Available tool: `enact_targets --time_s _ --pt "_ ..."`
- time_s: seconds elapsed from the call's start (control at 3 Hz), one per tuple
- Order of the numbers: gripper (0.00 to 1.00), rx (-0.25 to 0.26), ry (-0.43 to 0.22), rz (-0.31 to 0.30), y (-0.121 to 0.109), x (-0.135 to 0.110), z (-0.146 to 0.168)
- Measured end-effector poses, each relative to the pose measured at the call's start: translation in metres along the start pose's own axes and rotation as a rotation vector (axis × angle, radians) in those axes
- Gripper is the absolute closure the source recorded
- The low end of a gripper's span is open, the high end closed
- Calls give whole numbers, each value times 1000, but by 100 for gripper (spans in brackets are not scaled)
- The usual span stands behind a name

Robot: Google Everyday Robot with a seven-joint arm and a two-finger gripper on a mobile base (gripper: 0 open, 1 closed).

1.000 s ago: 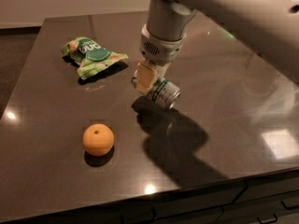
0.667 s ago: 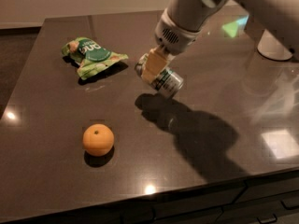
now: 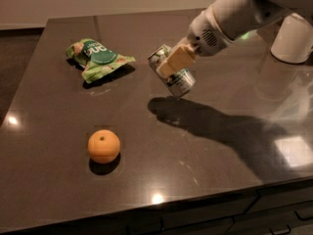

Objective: Place 7up can upright

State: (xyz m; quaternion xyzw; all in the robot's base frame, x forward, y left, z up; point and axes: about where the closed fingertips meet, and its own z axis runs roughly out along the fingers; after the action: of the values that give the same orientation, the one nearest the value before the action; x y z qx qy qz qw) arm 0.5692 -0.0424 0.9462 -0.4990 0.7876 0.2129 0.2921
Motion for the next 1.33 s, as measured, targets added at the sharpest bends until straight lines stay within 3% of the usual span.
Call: enact_targets --time_s 1.0,1.33 --pt "100 -1 -494 -16 1 21 -8" --pt "100 -9 -575 -40 3 23 -6"
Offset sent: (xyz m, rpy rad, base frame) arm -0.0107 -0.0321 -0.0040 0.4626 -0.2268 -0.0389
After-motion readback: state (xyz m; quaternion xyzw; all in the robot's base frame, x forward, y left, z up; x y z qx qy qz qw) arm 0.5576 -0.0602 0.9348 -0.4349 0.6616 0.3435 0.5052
